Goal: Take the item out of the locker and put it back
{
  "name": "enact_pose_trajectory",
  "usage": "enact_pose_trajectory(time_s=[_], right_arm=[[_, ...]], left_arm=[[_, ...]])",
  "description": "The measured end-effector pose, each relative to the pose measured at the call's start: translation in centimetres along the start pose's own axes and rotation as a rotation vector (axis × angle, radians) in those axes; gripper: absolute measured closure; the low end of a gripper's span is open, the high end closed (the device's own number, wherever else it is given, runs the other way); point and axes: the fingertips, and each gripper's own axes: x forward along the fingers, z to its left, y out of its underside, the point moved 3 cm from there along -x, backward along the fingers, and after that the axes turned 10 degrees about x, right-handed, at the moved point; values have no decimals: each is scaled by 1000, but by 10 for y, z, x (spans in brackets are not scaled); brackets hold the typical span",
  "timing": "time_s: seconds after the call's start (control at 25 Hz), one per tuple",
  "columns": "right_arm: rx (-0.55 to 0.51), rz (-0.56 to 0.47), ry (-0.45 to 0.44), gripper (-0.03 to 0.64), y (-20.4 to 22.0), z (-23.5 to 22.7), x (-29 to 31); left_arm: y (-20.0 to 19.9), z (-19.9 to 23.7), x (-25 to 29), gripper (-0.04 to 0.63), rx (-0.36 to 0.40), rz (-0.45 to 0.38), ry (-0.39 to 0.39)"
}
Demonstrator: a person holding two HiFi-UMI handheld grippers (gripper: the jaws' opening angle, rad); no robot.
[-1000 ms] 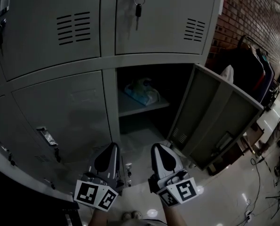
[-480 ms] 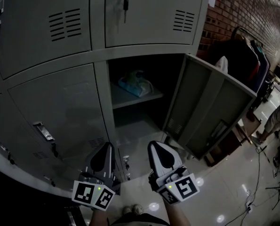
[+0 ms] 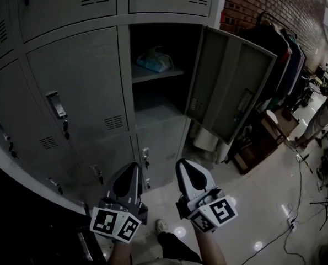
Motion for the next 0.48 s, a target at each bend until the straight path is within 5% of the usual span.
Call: enact_pose_trajectory(time_s=[0.24, 0.48], right_arm=[[43, 16, -46, 615, 16, 117, -101], [37, 5, -71, 615, -11, 212, -185]], left_arm=[[-30, -48, -152, 591, 31, 3, -36], [-82, -108, -264, 591, 58, -13, -60]])
